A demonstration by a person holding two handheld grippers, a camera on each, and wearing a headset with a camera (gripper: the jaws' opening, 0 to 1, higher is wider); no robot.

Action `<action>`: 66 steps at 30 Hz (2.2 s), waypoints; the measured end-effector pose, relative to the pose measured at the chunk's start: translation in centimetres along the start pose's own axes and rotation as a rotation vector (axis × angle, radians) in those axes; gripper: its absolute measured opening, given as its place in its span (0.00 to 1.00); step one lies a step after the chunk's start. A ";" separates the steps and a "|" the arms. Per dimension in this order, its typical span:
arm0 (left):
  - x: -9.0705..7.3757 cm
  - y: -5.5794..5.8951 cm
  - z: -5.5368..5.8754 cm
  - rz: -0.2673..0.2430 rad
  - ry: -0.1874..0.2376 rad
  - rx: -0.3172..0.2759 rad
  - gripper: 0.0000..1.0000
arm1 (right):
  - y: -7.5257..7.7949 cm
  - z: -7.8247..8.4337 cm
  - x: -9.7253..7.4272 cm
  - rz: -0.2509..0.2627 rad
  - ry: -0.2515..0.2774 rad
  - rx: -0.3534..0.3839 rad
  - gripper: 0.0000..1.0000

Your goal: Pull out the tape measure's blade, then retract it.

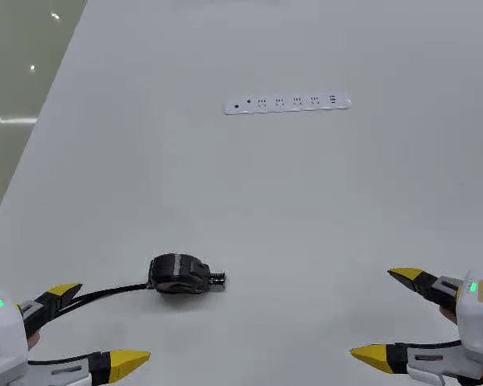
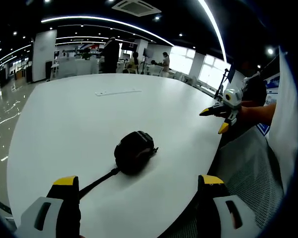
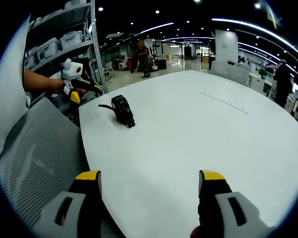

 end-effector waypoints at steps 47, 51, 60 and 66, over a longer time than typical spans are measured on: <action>6.4 -0.8 -1.0 0.175 -0.035 0.158 0.89 | -2.0 -2.8 8.8 -0.166 0.022 -0.064 0.77; 7.2 -0.7 -1.0 0.190 -0.036 0.175 0.88 | -2.4 -2.8 9.9 -0.187 0.018 -0.070 0.76; 8.6 -1.2 -0.6 0.214 -0.055 0.199 0.81 | -2.7 -3.0 11.5 -0.220 0.011 -0.071 0.73; 9.3 -1.3 -0.6 0.242 -0.066 0.247 0.73 | -2.9 -3.0 12.3 -0.241 -0.002 -0.086 0.72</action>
Point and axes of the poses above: the centre of the closed fingertips' face, and the gripper's own axes: x roughly forward along the fingers, y roughly to its right, z roughly out of its underside, the point moved 1 cm from there along -x, roughly backward along the fingers, and after that the axes turned 11 degrees about x, right-handed, at the moved point
